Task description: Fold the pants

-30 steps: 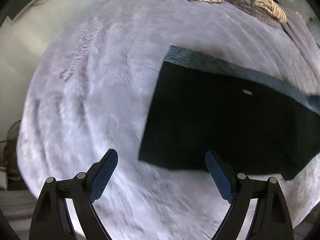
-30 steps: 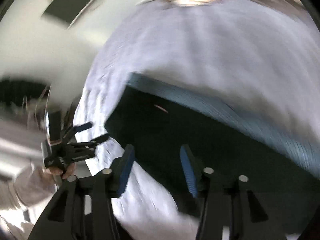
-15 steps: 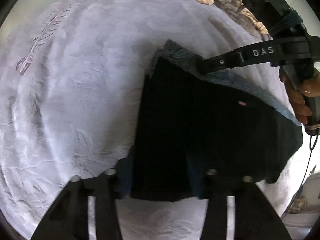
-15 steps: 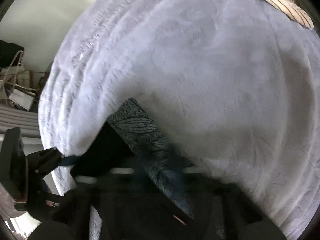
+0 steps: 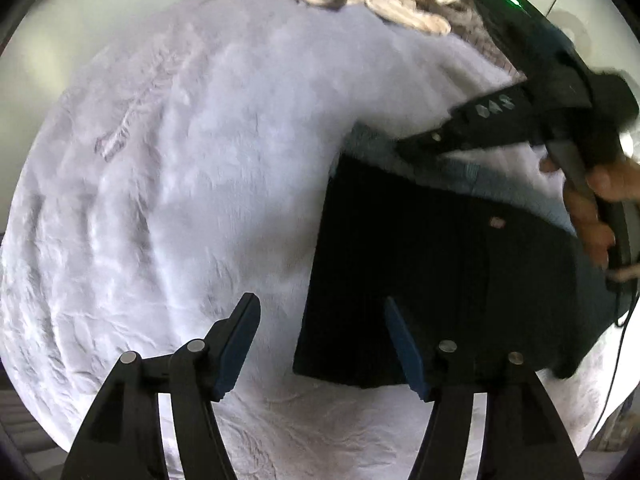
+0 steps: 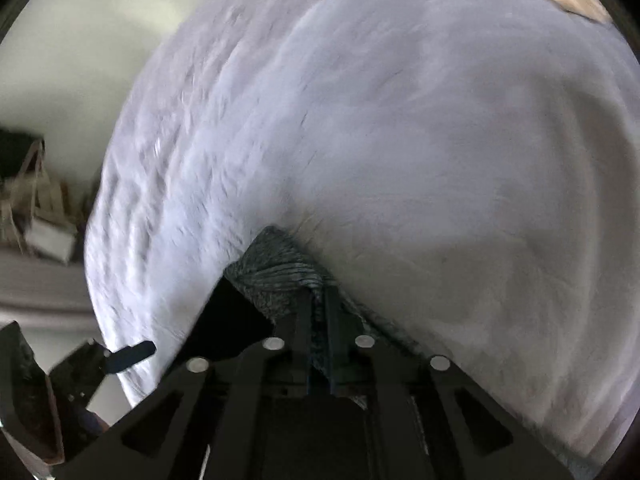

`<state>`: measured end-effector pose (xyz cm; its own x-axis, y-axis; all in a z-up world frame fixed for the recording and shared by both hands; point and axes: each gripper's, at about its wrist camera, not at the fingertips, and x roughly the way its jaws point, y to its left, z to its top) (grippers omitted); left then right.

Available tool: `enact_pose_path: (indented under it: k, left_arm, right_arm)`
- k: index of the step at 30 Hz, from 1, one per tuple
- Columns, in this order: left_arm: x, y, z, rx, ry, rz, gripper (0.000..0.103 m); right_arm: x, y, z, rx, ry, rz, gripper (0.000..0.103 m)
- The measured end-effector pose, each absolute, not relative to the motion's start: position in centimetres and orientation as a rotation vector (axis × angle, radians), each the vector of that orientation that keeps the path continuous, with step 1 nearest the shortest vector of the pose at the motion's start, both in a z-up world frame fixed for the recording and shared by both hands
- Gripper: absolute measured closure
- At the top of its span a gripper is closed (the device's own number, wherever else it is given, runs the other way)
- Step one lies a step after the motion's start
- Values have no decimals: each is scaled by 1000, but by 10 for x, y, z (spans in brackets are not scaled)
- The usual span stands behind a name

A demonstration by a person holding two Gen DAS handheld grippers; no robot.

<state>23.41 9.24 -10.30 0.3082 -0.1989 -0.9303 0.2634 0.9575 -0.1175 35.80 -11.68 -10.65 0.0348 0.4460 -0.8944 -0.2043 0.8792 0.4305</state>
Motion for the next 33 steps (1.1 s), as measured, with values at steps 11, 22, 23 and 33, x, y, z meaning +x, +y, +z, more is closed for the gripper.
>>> enact_pose_path:
  k: [11,22,23,33]
  left_arm:
    - [335,17,-139,75,1242,-198,34]
    - [293,24,-101,177,1239,-228,26]
    - [282,21,-97,182,1248,-245,26]
    - [191,-35,-77,285,1363,-362,26]
  right_arm:
    - [298,-192,-112,356,1439,291,90]
    - [238,-293,-71,413,1362,37,40]
    - [220,-300,-67,439,1368,31,40]
    - [95,-320,-64,703,1430,-47,30]
